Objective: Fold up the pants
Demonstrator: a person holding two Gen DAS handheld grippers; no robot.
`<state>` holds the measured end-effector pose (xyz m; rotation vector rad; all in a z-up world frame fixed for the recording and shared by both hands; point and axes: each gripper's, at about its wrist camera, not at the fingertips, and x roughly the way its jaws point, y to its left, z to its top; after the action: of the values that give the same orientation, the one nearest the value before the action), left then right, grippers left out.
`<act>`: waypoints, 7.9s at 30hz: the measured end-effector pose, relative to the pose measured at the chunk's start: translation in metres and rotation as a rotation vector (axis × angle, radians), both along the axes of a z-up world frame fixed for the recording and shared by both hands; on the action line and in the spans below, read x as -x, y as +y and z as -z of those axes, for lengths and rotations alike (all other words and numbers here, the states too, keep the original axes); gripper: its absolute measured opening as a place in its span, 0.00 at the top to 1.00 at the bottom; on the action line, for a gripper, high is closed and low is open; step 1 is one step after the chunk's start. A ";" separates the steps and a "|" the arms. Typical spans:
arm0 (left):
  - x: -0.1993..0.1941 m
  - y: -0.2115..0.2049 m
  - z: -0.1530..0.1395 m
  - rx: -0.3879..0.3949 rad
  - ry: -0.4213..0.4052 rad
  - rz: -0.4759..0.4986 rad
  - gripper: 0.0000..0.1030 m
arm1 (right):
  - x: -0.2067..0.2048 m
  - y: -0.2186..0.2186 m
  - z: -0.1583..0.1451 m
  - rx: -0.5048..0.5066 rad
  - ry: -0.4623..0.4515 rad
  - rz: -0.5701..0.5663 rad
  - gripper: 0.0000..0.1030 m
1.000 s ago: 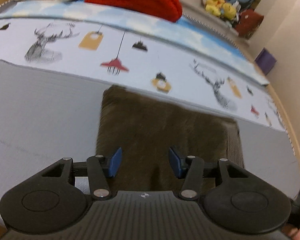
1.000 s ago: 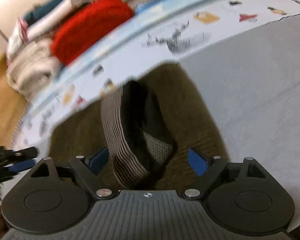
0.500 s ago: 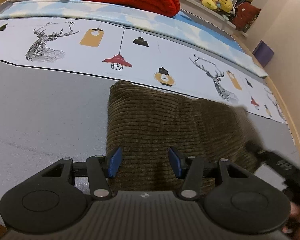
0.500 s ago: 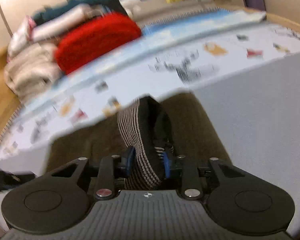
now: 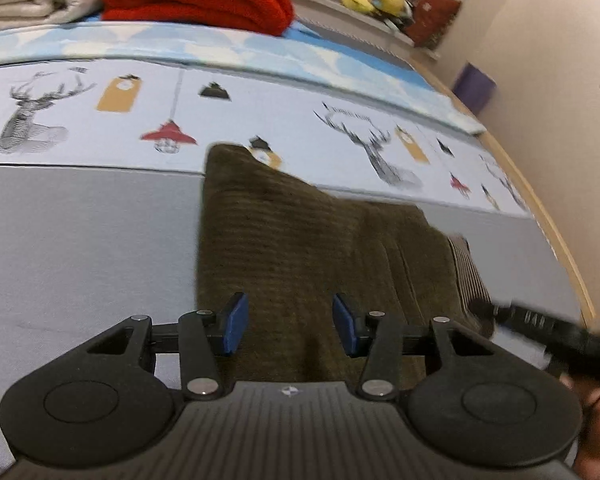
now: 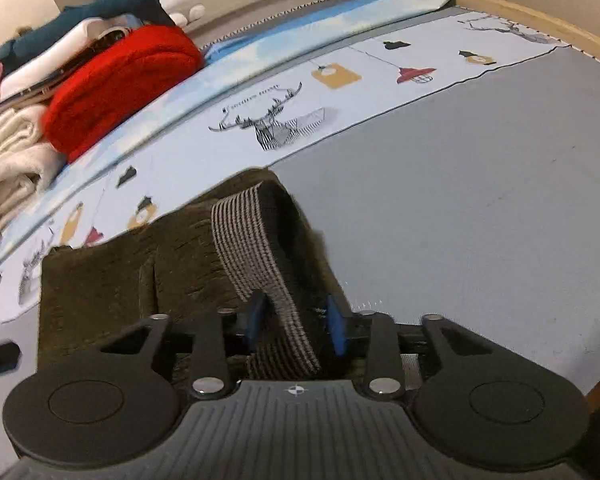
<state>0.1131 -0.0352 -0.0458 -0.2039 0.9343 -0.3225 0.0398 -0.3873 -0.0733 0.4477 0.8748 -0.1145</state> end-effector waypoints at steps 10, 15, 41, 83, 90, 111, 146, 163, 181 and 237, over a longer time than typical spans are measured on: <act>-0.007 -0.015 0.045 -0.250 0.215 0.056 0.49 | -0.004 0.019 -0.003 0.135 0.042 -0.211 0.53; -0.009 -0.013 0.040 -0.252 0.190 0.029 0.45 | -0.011 0.002 0.010 0.067 0.111 -0.117 0.31; -0.011 0.033 -0.055 -0.153 -0.029 -0.148 0.28 | 0.007 -0.007 -0.069 0.173 -0.141 -0.153 0.16; -0.203 0.034 0.073 0.193 0.349 -0.002 0.43 | -0.155 0.016 0.029 -0.115 0.339 -0.553 0.29; -0.222 0.046 0.019 0.166 0.167 -0.049 0.49 | -0.172 0.017 -0.005 -0.210 0.172 -0.524 0.47; -0.224 0.071 0.058 0.120 0.413 -0.121 0.21 | -0.222 0.055 0.023 -0.043 0.313 -0.315 0.15; -0.126 -0.041 0.028 -0.489 0.028 0.349 0.24 | -0.205 0.061 0.005 0.157 0.240 -0.310 0.32; -0.003 -0.018 -0.074 -0.321 -0.210 -0.124 0.01 | -0.062 0.088 -0.127 0.221 -0.310 -0.296 0.23; -0.020 -0.021 -0.034 -0.303 0.046 -0.191 0.01 | -0.050 0.117 -0.110 0.294 -0.154 -0.345 0.23; -0.031 -0.026 -0.031 -0.276 0.076 -0.197 0.01 | -0.072 0.129 -0.079 0.305 0.048 -0.421 0.17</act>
<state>0.1443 -0.0616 -0.0143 -0.0538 1.0141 -0.0031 0.1113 -0.2588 0.0060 -0.0285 0.9629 0.1283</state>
